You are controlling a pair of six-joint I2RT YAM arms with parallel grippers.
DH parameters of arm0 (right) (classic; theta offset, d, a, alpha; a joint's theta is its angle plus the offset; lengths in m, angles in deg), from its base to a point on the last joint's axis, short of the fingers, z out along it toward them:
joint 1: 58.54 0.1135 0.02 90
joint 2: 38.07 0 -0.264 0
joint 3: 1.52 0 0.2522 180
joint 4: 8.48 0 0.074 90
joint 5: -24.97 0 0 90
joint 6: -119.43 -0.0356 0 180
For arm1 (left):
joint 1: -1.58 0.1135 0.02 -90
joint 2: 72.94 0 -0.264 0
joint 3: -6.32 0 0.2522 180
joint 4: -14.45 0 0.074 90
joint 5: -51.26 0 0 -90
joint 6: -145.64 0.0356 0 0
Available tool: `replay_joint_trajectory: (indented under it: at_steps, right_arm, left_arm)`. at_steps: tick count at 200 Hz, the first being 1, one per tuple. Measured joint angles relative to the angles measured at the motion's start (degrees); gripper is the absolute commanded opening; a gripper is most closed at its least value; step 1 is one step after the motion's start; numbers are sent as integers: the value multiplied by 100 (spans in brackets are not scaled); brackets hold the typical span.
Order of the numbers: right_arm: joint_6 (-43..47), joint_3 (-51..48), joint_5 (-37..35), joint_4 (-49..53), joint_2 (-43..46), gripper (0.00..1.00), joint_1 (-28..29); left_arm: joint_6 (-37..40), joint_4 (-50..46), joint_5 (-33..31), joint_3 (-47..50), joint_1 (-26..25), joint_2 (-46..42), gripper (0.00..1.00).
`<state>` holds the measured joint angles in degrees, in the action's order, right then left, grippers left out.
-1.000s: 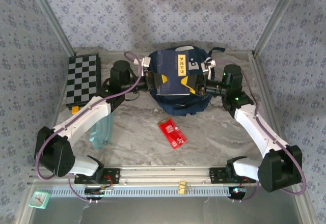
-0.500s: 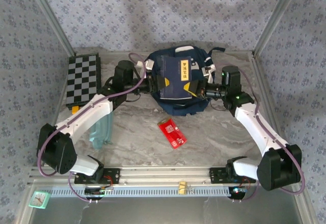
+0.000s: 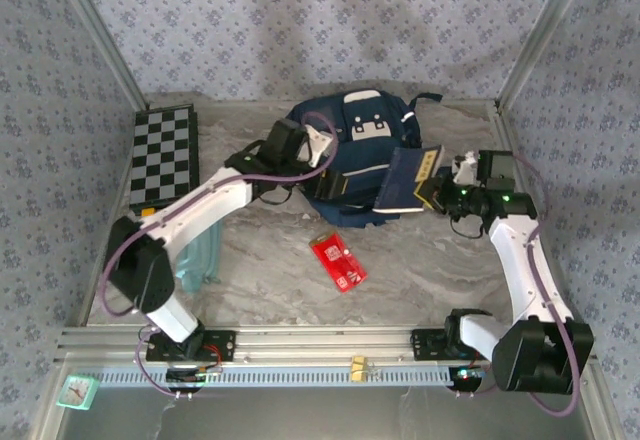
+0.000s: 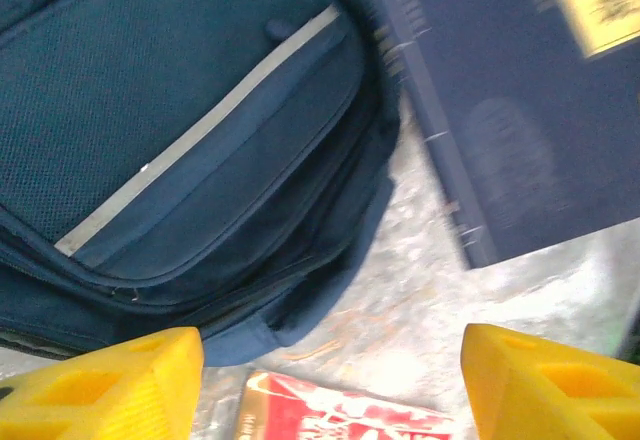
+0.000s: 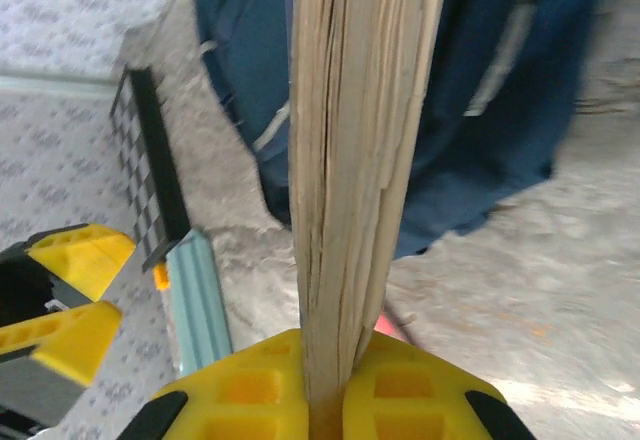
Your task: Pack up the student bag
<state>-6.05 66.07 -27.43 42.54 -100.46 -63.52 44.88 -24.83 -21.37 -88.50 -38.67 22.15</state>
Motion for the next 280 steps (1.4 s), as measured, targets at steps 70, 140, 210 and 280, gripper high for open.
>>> replay_joint_trajectory:
  at_steps: [70, 140, 210, 280]
  right_arm:
    - [87, -146, -192, 459, 140, 0, -662]
    - [85, -164, -188, 455, 140, 0, -717]
    - [85, -275, -188, 433, 153, 0, -717]
    - [262, -282, -168, 479, 149, 0, -717]
  left_arm:
    - [1445, -326, -1438, -1331, -382, 1961, 75]
    - [2269, -302, -2310, -2428, -704, 3185, 79]
    - [2505, -391, -2586, -3327, -824, 3836, 16]
    - [2308, -538, -2647, -3289, -765, 3528, 0]
